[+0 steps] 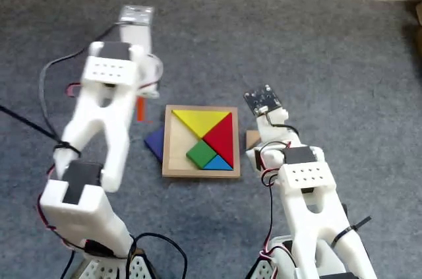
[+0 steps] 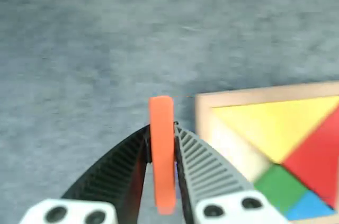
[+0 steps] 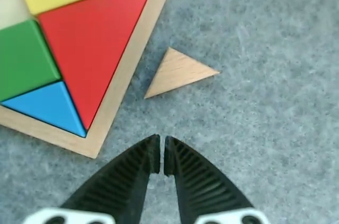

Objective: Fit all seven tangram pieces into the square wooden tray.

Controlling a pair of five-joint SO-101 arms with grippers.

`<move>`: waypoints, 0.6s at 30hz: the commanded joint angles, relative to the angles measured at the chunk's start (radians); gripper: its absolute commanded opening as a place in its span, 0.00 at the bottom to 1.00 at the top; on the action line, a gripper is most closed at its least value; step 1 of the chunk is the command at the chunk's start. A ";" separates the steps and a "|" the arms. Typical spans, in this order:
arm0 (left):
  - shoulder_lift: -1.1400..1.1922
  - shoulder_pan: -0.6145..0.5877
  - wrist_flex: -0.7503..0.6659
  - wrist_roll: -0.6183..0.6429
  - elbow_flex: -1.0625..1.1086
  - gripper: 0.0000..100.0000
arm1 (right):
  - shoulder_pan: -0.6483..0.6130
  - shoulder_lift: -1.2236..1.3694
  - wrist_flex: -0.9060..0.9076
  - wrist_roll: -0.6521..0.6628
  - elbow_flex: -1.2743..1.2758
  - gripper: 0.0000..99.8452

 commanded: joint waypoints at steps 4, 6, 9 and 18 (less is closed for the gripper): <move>-0.056 0.196 -0.115 0.152 0.070 0.00 | 0.013 -0.039 -0.016 -0.011 -0.007 0.03; -0.056 0.225 -0.190 0.183 0.133 0.00 | 0.013 -0.039 -0.016 -0.011 -0.007 0.03; -0.056 0.251 -0.299 0.216 0.236 0.00 | 0.013 -0.038 -0.018 -0.011 -0.007 0.03; -0.056 0.269 -0.384 0.222 0.335 0.03 | 0.013 -0.036 -0.018 -0.011 -0.007 0.03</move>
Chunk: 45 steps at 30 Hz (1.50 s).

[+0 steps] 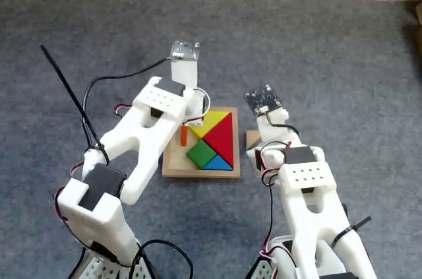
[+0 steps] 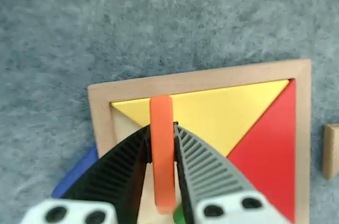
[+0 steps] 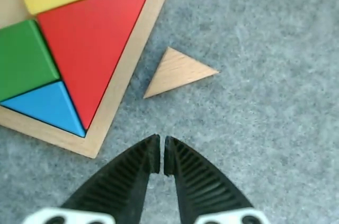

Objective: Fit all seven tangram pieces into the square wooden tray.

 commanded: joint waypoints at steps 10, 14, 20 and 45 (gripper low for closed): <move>-0.058 -0.022 0.009 0.011 -0.008 0.21 | 0.010 -0.035 -0.018 -0.011 -0.007 0.03; -0.064 -0.064 0.012 0.008 -0.005 0.21 | 0.010 -0.033 -0.018 -0.011 -0.007 0.03; -0.067 -0.102 0.060 0.005 -0.016 0.21 | 0.010 -0.033 -0.018 -0.011 -0.007 0.03; -0.056 -0.097 0.439 -0.150 -0.199 0.21 | 0.010 -0.031 -0.018 -0.009 -0.007 0.03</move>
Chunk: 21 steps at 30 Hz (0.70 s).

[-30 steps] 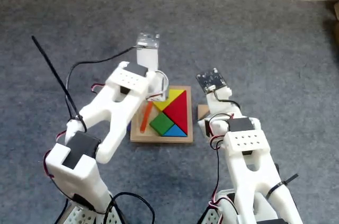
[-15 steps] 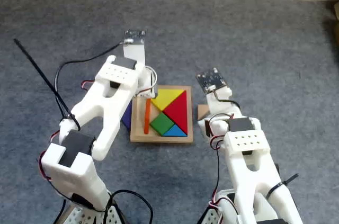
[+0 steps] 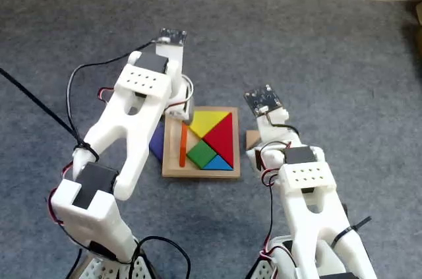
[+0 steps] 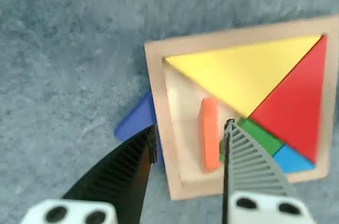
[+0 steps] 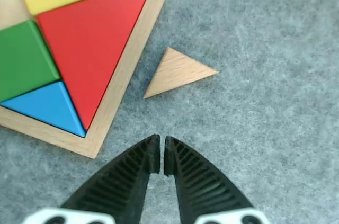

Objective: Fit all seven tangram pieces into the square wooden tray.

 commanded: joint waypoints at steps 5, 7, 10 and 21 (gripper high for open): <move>-0.056 -0.065 -0.117 -0.081 0.168 0.21 | 0.010 -0.031 -0.018 -0.009 -0.007 0.03; -0.056 -0.090 -0.152 -0.098 0.209 0.21 | 0.010 -0.031 -0.018 -0.009 -0.007 0.03; -0.056 -0.137 -0.167 -0.115 0.239 0.21 | 0.010 -0.031 -0.018 -0.009 -0.007 0.03; -0.056 -0.203 -0.166 -0.133 0.248 0.21 | 0.010 -0.031 -0.018 -0.009 -0.007 0.03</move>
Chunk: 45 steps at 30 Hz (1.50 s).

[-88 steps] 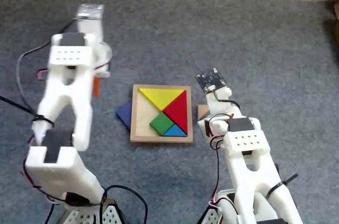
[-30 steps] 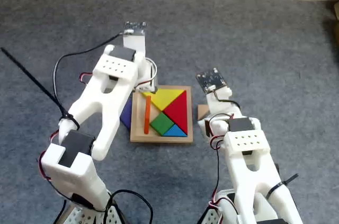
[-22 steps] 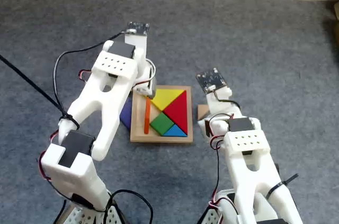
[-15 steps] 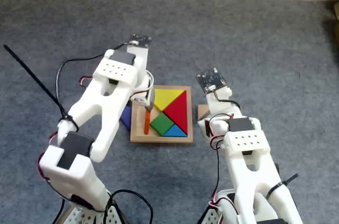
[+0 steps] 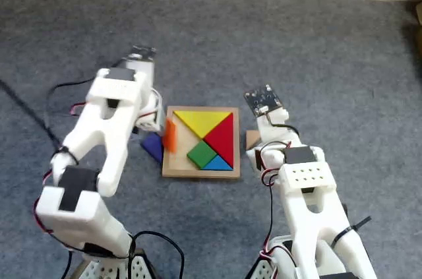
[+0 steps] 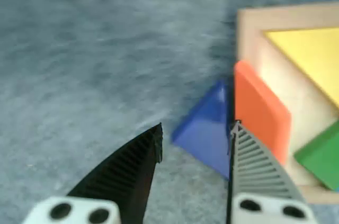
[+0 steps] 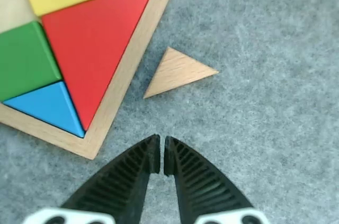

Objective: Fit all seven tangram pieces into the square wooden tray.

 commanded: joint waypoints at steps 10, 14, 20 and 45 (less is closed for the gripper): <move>-0.021 0.022 -0.006 -0.002 -0.012 0.21 | 0.010 -0.031 -0.018 -0.009 -0.007 0.03; -0.027 0.084 -0.002 0.005 -0.012 0.21 | 0.010 -0.031 -0.018 -0.009 -0.007 0.03; -0.019 0.159 -0.014 0.005 -0.013 0.21 | 0.010 -0.031 -0.018 -0.009 -0.007 0.03; 0.143 0.016 -0.157 0.006 -0.070 0.21 | 0.010 -0.031 -0.016 -0.009 -0.007 0.03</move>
